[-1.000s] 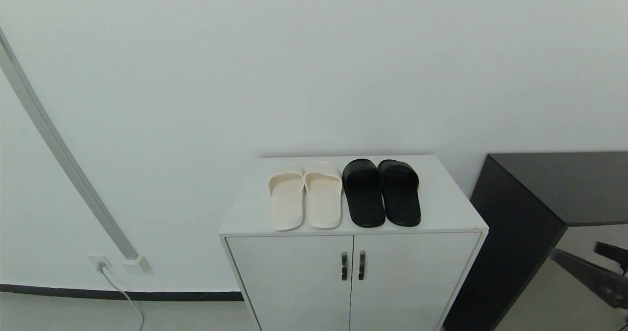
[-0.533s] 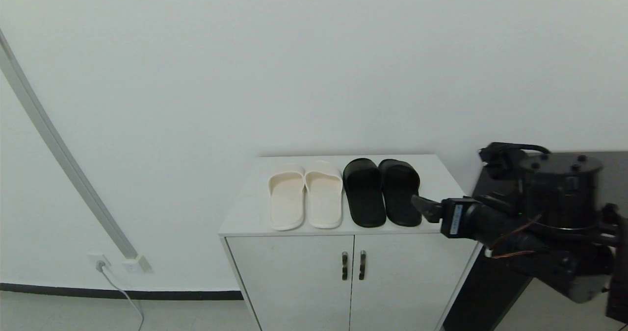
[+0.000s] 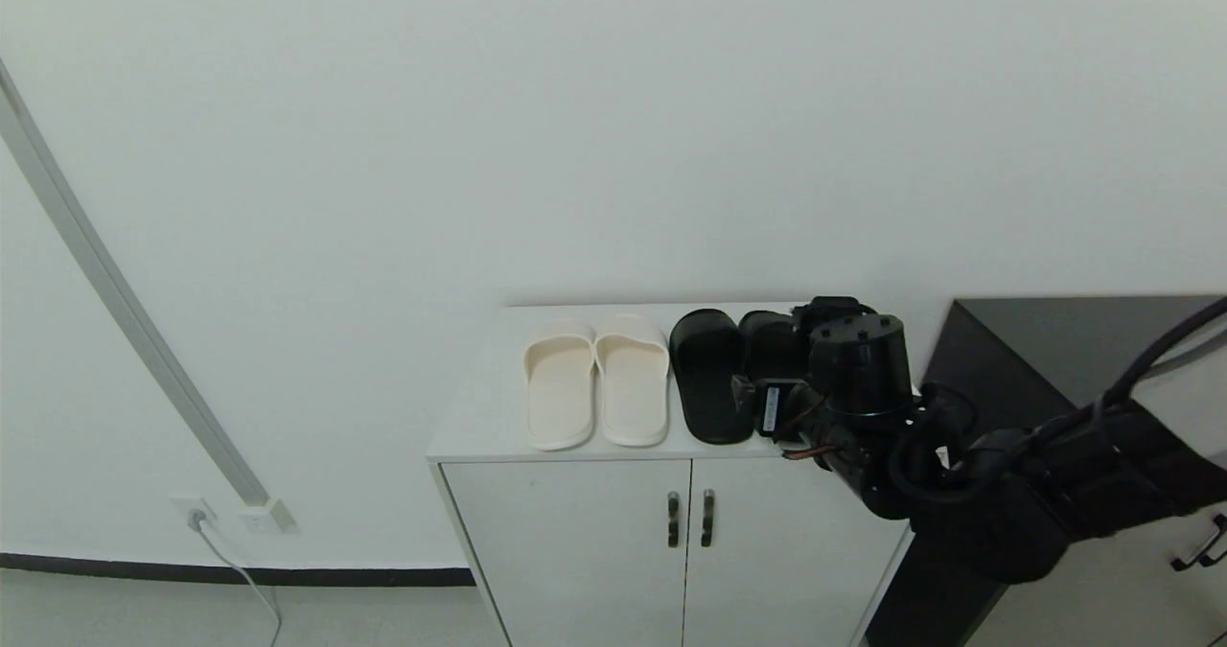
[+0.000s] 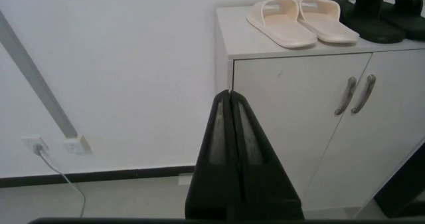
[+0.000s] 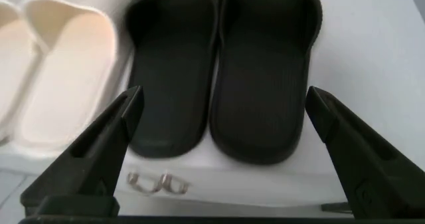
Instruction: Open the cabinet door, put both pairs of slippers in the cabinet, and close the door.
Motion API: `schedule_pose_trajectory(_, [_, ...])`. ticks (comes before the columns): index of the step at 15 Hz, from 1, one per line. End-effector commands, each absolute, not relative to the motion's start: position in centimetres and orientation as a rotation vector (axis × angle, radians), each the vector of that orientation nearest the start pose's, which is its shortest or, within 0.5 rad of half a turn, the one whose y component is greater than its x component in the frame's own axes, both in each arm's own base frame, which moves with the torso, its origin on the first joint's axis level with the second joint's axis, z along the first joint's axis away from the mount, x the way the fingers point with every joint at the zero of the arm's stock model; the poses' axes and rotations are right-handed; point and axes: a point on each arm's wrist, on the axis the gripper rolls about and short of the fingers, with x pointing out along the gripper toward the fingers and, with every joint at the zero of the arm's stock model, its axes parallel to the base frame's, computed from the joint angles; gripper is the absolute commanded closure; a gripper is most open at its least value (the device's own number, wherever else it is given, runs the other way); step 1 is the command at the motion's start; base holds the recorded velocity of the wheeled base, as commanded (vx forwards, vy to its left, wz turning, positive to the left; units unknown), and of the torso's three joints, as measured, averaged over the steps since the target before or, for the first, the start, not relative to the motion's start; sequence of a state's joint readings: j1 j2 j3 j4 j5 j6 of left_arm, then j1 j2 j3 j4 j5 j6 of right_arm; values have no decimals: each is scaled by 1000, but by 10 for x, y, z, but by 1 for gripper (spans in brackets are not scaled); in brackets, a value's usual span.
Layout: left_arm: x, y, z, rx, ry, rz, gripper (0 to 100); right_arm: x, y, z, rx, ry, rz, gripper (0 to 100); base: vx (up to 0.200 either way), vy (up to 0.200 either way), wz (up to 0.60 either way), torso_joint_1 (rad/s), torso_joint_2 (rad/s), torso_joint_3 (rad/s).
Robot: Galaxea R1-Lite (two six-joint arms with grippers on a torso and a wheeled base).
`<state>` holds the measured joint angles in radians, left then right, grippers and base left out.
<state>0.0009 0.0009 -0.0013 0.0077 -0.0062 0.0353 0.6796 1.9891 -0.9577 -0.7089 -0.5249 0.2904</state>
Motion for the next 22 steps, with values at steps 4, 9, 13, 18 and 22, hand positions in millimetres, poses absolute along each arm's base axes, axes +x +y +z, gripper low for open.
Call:
schedule_pose_trajectory(4, [-23, 0, 75, 35, 8, -5, 100, 351, 229, 98, 29, 258, 71, 0, 0, 0, 0, 0, 0, 0])
schedule_pose_trajectory(9, [-23, 0, 75, 35, 8, -5, 100, 391, 238, 92, 51, 213, 74, 0, 0, 0, 0, 0, 0, 0])
schedule_pose_trajectory(13, [-23, 0, 75, 35, 8, -5, 100, 407, 242, 89, 51, 216, 67, 0, 0, 0, 0, 0, 0, 0])
schedule_pose_trajectory(18, [-23, 0, 75, 35, 8, -5, 100, 408, 243, 94, 45, 201, 67, 100, 0, 0, 0, 0, 0, 0])
schedule_pose_trajectory(22, [-23, 0, 75, 34, 6, -5, 100, 389, 238, 118, 66, 165, 81, 100, 0, 0, 0, 0, 0, 0])
